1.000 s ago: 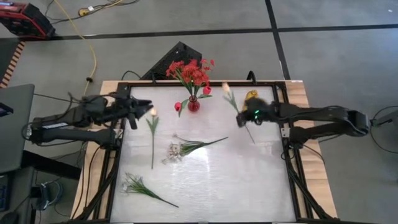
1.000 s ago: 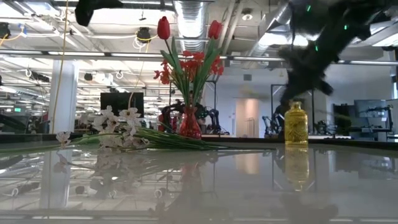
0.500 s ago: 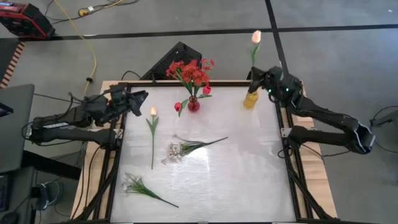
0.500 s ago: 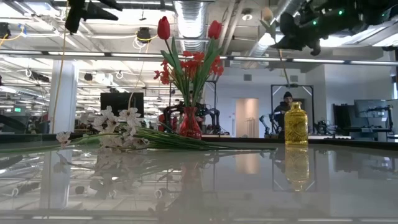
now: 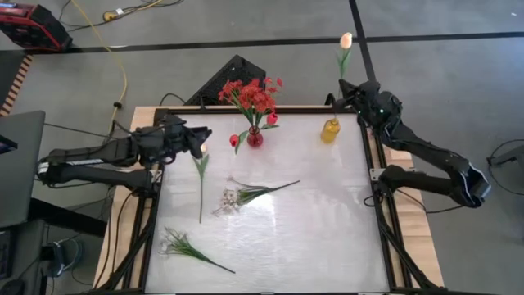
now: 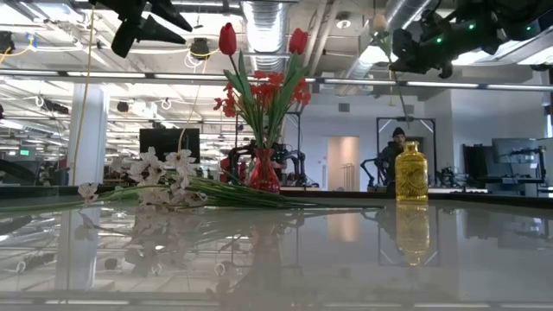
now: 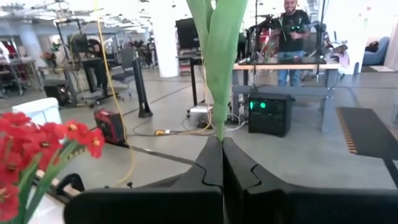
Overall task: Sort flowers into vase by color
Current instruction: Put the right white flower into the yellow vase, then put the white flower into the yellow vase
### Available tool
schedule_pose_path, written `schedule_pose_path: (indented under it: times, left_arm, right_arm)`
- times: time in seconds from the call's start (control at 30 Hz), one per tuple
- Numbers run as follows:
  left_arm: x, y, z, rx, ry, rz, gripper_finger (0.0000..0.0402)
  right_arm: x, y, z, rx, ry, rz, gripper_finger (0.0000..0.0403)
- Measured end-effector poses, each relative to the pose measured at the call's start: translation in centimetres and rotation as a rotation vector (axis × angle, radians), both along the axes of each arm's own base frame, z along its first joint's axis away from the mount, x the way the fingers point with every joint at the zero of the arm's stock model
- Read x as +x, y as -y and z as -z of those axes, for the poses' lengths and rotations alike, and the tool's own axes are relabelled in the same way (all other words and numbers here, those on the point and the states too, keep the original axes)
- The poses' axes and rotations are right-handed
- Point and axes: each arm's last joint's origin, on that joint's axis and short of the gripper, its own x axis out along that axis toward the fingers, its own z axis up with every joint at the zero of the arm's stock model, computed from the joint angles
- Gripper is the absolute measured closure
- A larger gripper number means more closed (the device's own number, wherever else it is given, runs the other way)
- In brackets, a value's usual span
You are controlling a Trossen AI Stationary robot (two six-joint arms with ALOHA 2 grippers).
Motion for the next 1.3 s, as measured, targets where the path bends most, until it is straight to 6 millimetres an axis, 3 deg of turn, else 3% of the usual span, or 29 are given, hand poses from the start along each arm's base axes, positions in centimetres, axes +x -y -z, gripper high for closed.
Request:
schedule_pose_path:
  times: [0.57, 0.87, 0.97, 1.3]
  left_arm:
    - [-2.3, 0.4, -2.5, 0.036, 0.216, 0.056, 0.0285]
    - [-2.2, 0.5, -3.2, 0.057, 0.287, 0.11, 0.0285]
    - [-2.0, 0.5, -3.1, 0.068, 0.274, 0.113, 0.0285]
    - [-1.4, 0.6, -2.8, 0.106, 0.212, 0.165, 0.0285]
  right_arm:
    - [1.0, 1.1, 1.7, 0.044, -0.072, 0.052, 0.0387]
    - [0.6, 0.7, 4.7, 0.063, -0.022, 0.057, 0.0385]
    - [0.7, 0.5, 4.9, 0.072, -0.026, 0.044, 0.0355]
    - [-0.3, -1.1, 4.9, 0.192, -0.157, 0.01, 0.0201]
